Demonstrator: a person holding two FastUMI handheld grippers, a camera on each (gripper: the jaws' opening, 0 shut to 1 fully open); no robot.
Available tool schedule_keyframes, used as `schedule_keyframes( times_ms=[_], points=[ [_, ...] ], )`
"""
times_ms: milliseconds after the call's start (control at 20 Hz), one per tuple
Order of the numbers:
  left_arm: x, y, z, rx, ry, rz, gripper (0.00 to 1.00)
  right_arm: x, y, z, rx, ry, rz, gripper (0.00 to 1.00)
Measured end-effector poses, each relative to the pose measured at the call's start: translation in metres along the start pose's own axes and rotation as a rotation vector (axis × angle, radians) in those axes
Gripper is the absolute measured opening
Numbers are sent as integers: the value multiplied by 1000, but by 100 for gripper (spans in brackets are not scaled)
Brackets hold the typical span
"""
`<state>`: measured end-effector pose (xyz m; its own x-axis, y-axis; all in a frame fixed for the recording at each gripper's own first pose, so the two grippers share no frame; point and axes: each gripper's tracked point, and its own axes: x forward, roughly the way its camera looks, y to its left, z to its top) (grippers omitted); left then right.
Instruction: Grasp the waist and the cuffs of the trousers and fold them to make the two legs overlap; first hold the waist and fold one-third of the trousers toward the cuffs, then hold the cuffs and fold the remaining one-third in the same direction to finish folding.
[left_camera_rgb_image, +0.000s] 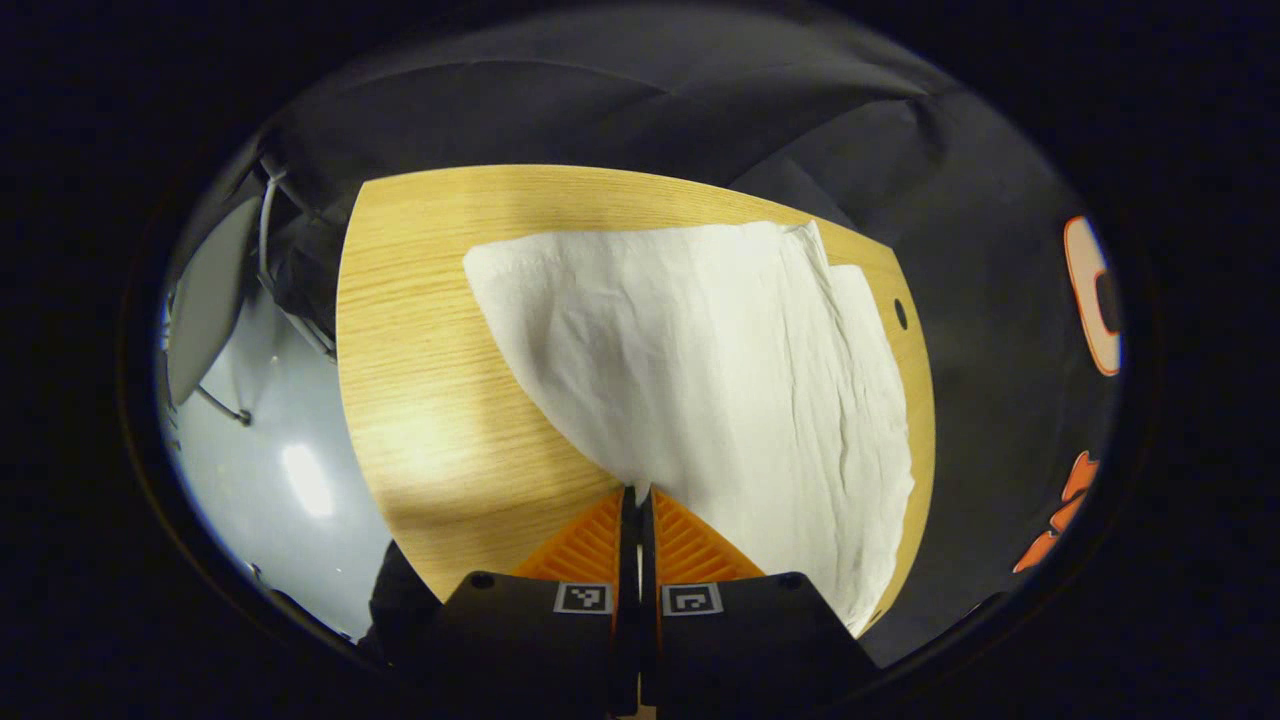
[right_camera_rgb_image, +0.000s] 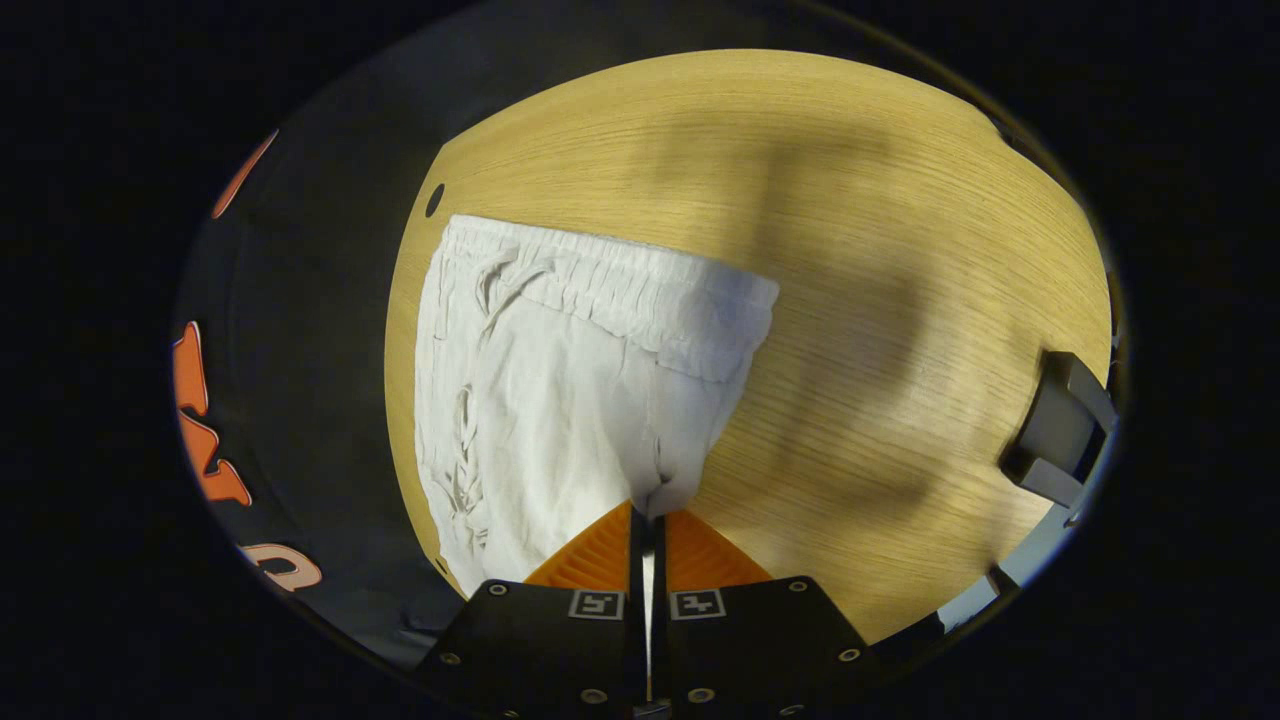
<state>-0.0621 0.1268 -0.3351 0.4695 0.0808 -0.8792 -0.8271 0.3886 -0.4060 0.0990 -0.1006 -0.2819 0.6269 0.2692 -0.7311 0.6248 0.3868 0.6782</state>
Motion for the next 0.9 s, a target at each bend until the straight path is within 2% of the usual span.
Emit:
schedule_keyframes(
  times_ms=[250,500,700,900],
  points=[
    [-23,-41,16,48,47,-61,6,-29,24,4,-36,-62,48,2],
    [-45,-100,51,189,26,-162,5,-57,77,7,-44,-118,133,2],
    [-45,-151,72,243,27,-200,4,-53,117,16,-69,-130,156,2],
    [-40,-202,92,274,9,-232,4,-27,165,33,-87,-85,165,2]
  ],
)
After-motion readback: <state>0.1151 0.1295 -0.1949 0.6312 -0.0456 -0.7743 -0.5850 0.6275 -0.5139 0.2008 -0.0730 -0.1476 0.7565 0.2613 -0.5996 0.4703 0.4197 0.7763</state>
